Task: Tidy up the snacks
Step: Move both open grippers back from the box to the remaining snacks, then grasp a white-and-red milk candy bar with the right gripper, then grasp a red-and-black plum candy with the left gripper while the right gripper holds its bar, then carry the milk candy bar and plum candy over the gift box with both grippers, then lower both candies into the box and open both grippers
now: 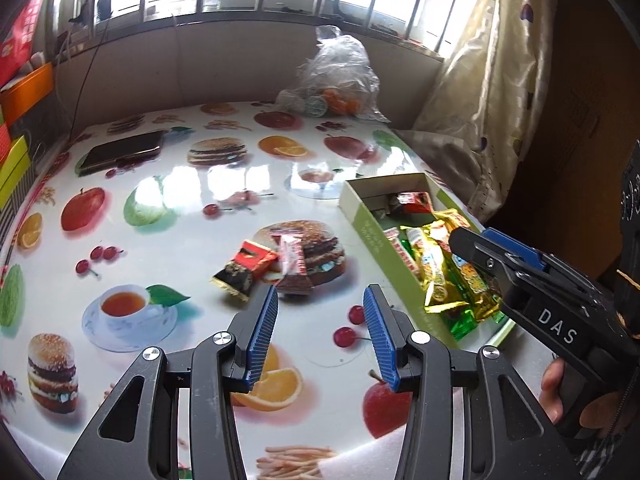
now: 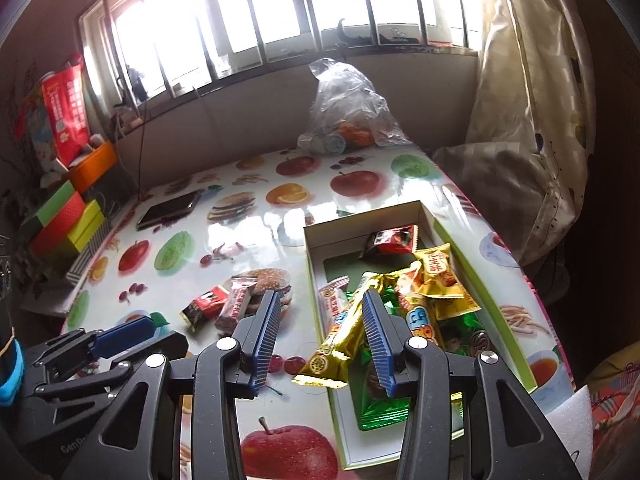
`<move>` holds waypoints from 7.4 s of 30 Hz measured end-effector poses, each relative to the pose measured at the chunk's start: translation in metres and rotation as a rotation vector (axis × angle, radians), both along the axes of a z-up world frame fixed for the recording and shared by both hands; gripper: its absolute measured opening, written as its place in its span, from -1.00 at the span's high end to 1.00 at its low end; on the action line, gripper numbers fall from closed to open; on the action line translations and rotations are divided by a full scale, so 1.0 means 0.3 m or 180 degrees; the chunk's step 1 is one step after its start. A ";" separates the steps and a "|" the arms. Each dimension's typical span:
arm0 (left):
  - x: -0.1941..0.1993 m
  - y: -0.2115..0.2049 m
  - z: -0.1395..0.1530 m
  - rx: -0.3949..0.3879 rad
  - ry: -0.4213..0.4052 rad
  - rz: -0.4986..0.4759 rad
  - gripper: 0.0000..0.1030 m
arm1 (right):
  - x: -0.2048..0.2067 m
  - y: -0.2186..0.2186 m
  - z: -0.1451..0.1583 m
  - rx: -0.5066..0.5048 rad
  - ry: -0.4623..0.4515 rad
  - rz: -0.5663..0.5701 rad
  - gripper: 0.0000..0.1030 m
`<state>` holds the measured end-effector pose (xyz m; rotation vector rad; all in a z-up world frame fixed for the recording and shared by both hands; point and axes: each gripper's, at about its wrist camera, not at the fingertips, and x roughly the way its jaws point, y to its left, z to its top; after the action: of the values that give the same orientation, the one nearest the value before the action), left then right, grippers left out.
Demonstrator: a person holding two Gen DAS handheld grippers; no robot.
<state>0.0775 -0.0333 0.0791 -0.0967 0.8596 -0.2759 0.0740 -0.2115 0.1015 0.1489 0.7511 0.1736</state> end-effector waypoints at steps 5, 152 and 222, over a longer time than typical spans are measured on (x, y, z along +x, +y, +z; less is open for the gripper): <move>0.008 0.056 -0.019 -0.0001 0.0037 0.0126 0.11 | 0.019 0.048 -0.017 -0.0018 0.0050 0.0085 0.16; 0.121 0.084 0.008 0.0383 -0.0108 -0.0088 0.45 | 0.026 0.181 -0.001 0.0011 0.0033 0.0256 0.62; 0.313 -0.370 -0.104 0.0234 0.0228 -0.0772 0.45 | -0.025 -0.259 -0.124 -0.0013 0.0370 -0.0598 0.62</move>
<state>0.1715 -0.1442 0.0478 0.0675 0.9527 -0.4697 0.0664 -0.2891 0.0644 0.2260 0.8485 -0.0155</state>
